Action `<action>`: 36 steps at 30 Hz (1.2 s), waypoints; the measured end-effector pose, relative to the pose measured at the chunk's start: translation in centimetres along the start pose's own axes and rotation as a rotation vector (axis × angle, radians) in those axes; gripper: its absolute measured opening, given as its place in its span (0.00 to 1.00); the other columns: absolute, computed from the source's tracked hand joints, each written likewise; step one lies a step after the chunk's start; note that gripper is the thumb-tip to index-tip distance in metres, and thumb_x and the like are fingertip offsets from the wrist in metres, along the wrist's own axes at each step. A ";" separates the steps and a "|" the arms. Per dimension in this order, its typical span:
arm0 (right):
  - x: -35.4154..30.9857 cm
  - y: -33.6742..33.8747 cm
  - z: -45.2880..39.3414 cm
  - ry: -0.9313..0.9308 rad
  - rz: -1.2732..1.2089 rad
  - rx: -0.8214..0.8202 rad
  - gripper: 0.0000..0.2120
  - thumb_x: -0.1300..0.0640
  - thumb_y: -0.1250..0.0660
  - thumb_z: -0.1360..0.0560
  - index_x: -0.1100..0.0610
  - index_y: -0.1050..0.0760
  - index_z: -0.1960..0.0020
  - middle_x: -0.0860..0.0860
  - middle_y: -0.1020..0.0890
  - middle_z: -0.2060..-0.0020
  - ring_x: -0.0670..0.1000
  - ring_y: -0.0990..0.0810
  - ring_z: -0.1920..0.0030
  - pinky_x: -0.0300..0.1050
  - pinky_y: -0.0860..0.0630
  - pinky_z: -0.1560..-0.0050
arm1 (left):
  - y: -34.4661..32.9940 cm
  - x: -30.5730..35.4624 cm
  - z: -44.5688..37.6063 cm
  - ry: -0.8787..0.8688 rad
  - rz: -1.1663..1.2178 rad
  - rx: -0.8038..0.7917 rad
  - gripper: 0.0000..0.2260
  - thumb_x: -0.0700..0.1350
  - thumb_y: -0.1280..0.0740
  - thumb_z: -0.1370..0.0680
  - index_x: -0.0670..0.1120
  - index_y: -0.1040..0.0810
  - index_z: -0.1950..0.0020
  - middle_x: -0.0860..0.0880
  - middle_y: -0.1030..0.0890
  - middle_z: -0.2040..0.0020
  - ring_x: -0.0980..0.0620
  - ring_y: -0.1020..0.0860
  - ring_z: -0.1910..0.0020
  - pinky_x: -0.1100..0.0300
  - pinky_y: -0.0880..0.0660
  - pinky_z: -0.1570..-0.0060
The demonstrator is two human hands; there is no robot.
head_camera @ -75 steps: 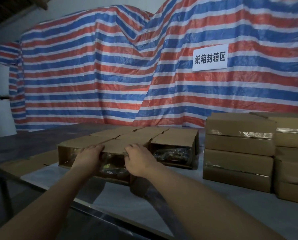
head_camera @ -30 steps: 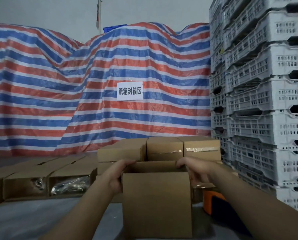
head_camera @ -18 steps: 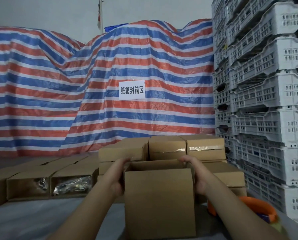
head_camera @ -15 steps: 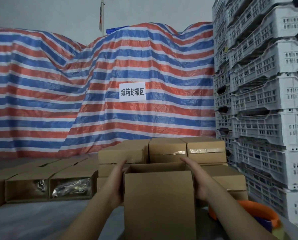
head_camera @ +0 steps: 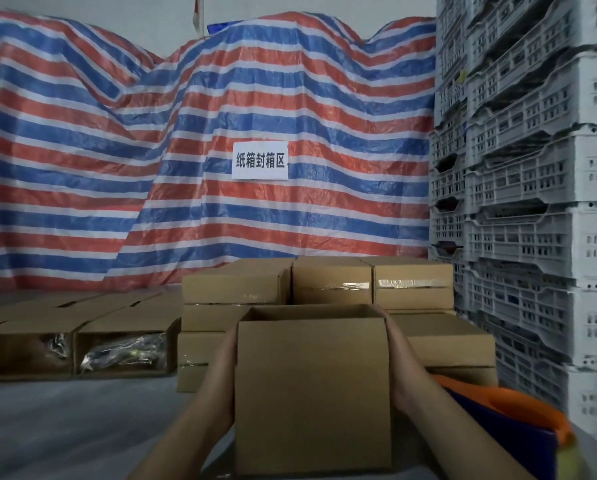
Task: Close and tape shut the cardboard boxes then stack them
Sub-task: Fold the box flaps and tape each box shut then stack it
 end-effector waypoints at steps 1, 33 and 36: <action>0.1 0.0 0.0 -0.011 -0.018 -0.002 0.26 0.40 0.41 0.19 0.55 0.15 0.62 0.55 0.16 0.66 0.53 0.16 0.66 0.52 0.26 0.53 | 0.0 0.0 0.0 -0.011 0.007 -0.010 0.20 0.50 0.43 0.17 0.39 0.22 0.62 0.41 0.21 0.68 0.45 0.23 0.68 0.53 0.28 0.62; -4.6 -1.7 1.6 0.122 0.091 -0.365 0.23 0.54 0.30 0.36 0.44 0.16 0.41 0.45 0.15 0.45 0.53 0.15 0.48 0.46 0.20 0.54 | -0.2 -0.7 0.0 -0.044 -0.037 -0.176 0.14 0.50 0.34 0.30 0.43 0.22 0.51 0.48 0.18 0.69 0.53 0.19 0.72 0.62 0.24 0.74; -4.6 -1.8 1.4 0.114 0.069 -0.380 0.21 0.55 0.31 0.35 0.44 0.15 0.43 0.45 0.15 0.46 0.52 0.14 0.49 0.44 0.19 0.56 | 0.2 -0.5 -0.3 -0.019 0.005 -0.150 0.22 0.53 0.33 0.33 0.49 0.24 0.40 0.45 0.15 0.63 0.49 0.17 0.67 0.59 0.22 0.71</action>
Point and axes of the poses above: each hand's wrist, its own z-axis away from the middle knuckle, its own y-axis out of the back of the hand, x = y × z, the point moved 7 cm from there along -z, towards the middle knuckle
